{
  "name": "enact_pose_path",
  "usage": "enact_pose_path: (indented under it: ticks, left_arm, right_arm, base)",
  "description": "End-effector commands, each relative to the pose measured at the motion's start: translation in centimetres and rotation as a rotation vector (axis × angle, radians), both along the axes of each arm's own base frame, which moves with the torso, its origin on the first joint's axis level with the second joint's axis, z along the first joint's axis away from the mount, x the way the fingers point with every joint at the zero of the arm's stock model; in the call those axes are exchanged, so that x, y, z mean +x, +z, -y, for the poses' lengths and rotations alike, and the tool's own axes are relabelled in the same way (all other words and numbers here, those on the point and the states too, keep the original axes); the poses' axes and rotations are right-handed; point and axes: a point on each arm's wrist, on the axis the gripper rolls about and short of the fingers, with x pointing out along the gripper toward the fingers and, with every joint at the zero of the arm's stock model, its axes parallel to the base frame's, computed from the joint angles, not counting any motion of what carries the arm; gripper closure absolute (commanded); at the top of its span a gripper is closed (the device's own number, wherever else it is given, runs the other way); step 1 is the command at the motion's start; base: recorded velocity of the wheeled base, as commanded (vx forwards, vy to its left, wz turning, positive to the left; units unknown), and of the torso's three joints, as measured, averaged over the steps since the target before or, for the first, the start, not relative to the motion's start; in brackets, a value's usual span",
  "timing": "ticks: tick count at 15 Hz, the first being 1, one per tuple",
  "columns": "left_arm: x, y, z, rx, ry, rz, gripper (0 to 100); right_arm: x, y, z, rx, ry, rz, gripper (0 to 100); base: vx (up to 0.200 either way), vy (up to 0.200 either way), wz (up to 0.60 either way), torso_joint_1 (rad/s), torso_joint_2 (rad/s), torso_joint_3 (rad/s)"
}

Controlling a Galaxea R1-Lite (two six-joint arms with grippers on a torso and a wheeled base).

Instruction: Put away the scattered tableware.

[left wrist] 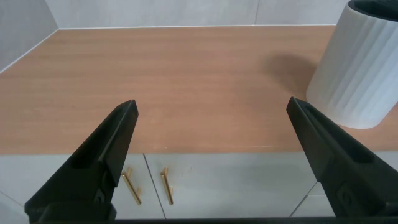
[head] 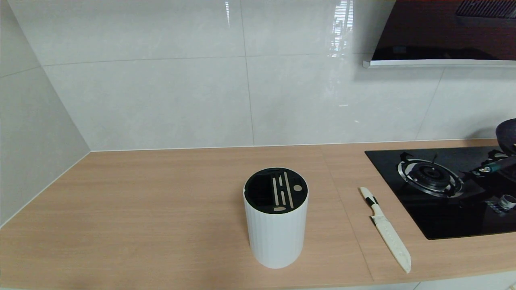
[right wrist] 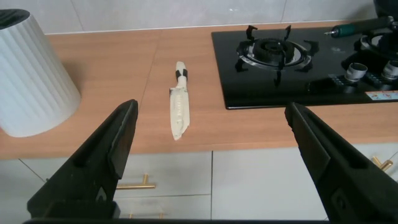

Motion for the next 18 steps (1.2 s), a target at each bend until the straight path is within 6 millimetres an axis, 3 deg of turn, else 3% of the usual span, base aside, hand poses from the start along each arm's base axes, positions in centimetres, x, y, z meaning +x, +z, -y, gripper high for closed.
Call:
enact_pose_path:
  ticks: [1, 3, 4, 5, 6, 7, 9, 13, 15, 17, 18]
  left_arm:
    - [0.0, 0.0, 0.0, 0.000, 0.000, -0.001, 0]
    - [0.0, 0.0, 0.0, 0.000, 0.000, -0.001, 0]
    - [0.0, 0.0, 0.0, 0.000, 0.000, -0.001, 0]
    - [0.0, 0.0, 0.0, 0.000, 0.000, -0.001, 0]
    - [0.0, 0.0, 0.0, 0.000, 0.000, -0.001, 0]
    - [0.0, 0.0, 0.0, 0.000, 0.000, -0.001, 0]
    - [0.0, 0.0, 0.0, 0.000, 0.000, -0.001, 0]
    - [0.0, 0.0, 0.0, 0.000, 0.000, -0.001, 0]
    - [0.0, 0.0, 0.0, 0.000, 0.000, -0.001, 0]
    - [0.0, 0.0, 0.0, 0.000, 0.000, -0.001, 0]
    - [0.0, 0.0, 0.0, 0.000, 0.000, -0.001, 0]
  right_arm:
    - [0.0, 0.0, 0.0, -0.001, 0.000, -0.001, 0]
    - [0.0, 0.1, 0.0, -0.006, 0.008, 0.004, 0]
    - [-0.3, 1.5, -0.1, -0.008, 0.038, 0.058, 0]
    - [-1.0, 5.2, -0.2, 0.020, 0.105, 0.122, 0]
    - [-0.9, 6.0, -0.2, 0.034, 0.122, 0.111, 0]
    - [0.1, 9.1, -0.2, 0.039, 0.172, 0.072, 0]
    - [3.8, 11.8, -0.5, 0.049, 0.255, -0.080, 0]
    - [13.8, 14.2, -1.2, 0.069, 0.303, -0.283, 0]
    - [18.2, 13.6, -1.5, 0.073, 0.303, -0.318, 0]
    - [22.9, 11.6, -1.8, 0.077, 0.305, -0.389, 0]
    - [24.4, 10.8, -2.0, 0.078, 0.304, -0.410, 0]
  base:
    - [0.000, 0.000, 0.00, 0.000, 0.00, 0.000]
    - [0.000, 0.000, 0.00, 0.000, 0.00, 0.000]
    - [0.000, 0.000, 0.00, 0.000, 0.00, 0.000]
    - [0.000, 0.000, 0.00, 0.000, 0.00, 0.000]
    - [0.000, 0.000, 0.00, 0.000, 0.00, 0.000]
    - [0.000, 0.000, 0.00, 0.000, 0.00, 0.000]
    - [0.000, 0.000, 0.00, 0.000, 0.00, 0.000]
    - [0.000, 0.000, 0.00, 0.000, 0.00, 0.000]
    - [0.000, 0.000, 0.00, 0.000, 0.00, 0.000]
    - [0.000, 0.000, 0.00, 0.000, 0.00, 0.000]
    - [0.000, 0.000, 0.00, 0.000, 0.00, 0.000]
